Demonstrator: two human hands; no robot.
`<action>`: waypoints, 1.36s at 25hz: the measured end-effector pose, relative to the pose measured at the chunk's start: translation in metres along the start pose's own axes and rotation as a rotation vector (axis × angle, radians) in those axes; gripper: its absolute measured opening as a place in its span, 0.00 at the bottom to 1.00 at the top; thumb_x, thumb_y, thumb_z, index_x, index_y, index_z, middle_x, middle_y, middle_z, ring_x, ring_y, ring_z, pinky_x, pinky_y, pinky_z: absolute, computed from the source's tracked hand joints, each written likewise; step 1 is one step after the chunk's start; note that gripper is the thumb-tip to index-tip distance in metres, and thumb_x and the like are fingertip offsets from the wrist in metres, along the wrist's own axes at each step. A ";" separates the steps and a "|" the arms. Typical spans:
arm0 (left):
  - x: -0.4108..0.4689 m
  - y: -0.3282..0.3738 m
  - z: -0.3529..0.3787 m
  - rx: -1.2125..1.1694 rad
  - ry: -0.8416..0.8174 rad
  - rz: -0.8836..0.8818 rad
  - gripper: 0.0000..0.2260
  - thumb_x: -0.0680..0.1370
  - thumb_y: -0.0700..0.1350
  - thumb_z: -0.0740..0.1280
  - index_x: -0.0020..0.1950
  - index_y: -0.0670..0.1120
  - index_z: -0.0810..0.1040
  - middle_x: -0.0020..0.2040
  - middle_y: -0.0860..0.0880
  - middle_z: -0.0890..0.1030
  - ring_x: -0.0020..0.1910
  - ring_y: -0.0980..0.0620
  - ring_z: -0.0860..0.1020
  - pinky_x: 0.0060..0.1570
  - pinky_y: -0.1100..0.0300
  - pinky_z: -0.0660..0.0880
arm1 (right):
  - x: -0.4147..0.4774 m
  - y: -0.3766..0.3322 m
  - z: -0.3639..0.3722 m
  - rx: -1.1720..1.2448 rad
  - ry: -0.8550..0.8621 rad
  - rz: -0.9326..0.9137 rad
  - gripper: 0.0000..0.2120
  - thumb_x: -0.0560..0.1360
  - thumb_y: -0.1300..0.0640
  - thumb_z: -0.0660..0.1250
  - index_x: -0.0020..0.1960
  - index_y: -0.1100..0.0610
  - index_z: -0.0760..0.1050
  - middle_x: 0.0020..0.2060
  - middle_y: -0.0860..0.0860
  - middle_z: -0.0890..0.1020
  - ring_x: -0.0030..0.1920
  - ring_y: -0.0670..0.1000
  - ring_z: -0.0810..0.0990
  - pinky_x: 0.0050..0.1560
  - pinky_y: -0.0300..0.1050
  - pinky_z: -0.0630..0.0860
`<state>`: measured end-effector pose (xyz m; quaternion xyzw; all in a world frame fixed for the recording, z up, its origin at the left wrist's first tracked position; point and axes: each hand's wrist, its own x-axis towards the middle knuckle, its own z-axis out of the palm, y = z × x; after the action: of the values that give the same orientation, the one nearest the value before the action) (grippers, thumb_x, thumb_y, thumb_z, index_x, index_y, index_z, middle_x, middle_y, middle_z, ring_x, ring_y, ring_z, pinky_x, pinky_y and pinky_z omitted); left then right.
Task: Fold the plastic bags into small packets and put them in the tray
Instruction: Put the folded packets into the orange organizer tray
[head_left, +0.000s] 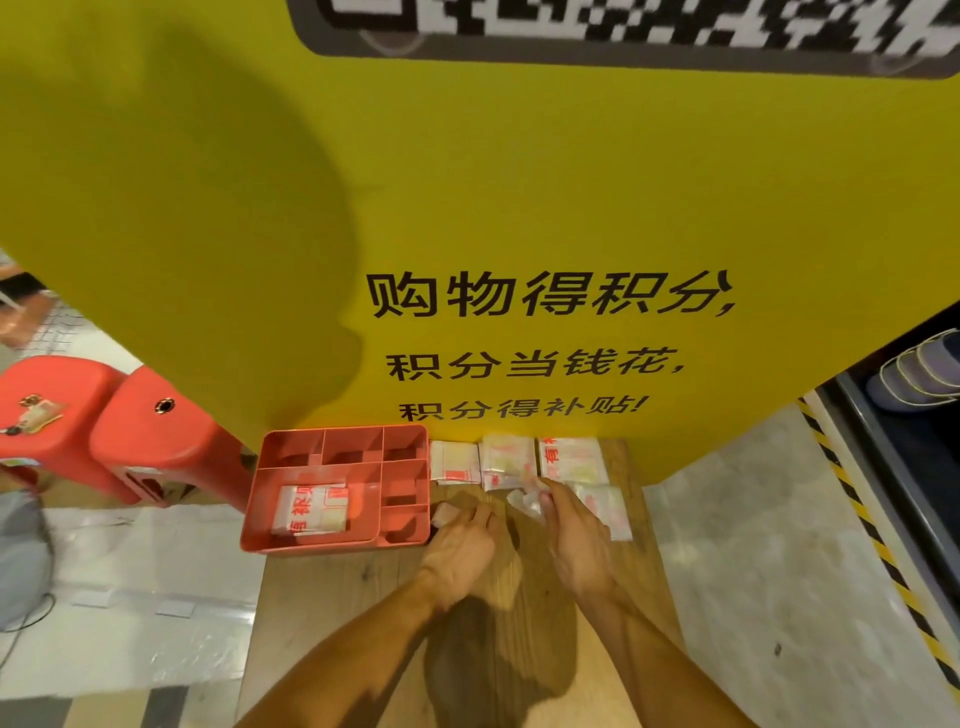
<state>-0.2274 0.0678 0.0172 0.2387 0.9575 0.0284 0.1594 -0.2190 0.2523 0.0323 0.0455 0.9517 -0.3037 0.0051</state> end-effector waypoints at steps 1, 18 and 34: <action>-0.002 -0.001 -0.003 0.013 0.012 0.008 0.22 0.81 0.35 0.65 0.76 0.40 0.69 0.75 0.40 0.69 0.72 0.41 0.71 0.74 0.49 0.68 | -0.001 0.001 -0.001 0.027 -0.012 0.029 0.21 0.85 0.42 0.50 0.65 0.50 0.77 0.55 0.49 0.85 0.53 0.54 0.85 0.47 0.47 0.78; -0.107 -0.106 -0.100 -0.642 0.496 -0.302 0.13 0.81 0.40 0.70 0.64 0.51 0.84 0.60 0.58 0.82 0.58 0.62 0.76 0.62 0.66 0.75 | -0.007 -0.129 -0.012 0.806 -0.253 0.224 0.16 0.79 0.48 0.71 0.63 0.52 0.74 0.52 0.54 0.86 0.44 0.54 0.88 0.34 0.54 0.84; -0.201 -0.229 -0.085 -1.058 0.461 -0.750 0.12 0.79 0.36 0.73 0.60 0.48 0.81 0.53 0.55 0.83 0.49 0.57 0.81 0.46 0.68 0.79 | 0.025 -0.276 0.090 -0.399 -0.334 -0.582 0.15 0.78 0.56 0.71 0.62 0.53 0.72 0.56 0.51 0.79 0.51 0.55 0.83 0.41 0.47 0.73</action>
<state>-0.1895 -0.2263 0.1263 -0.2309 0.8423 0.4850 0.0458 -0.2704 -0.0215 0.1176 -0.2781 0.9513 -0.1047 0.0822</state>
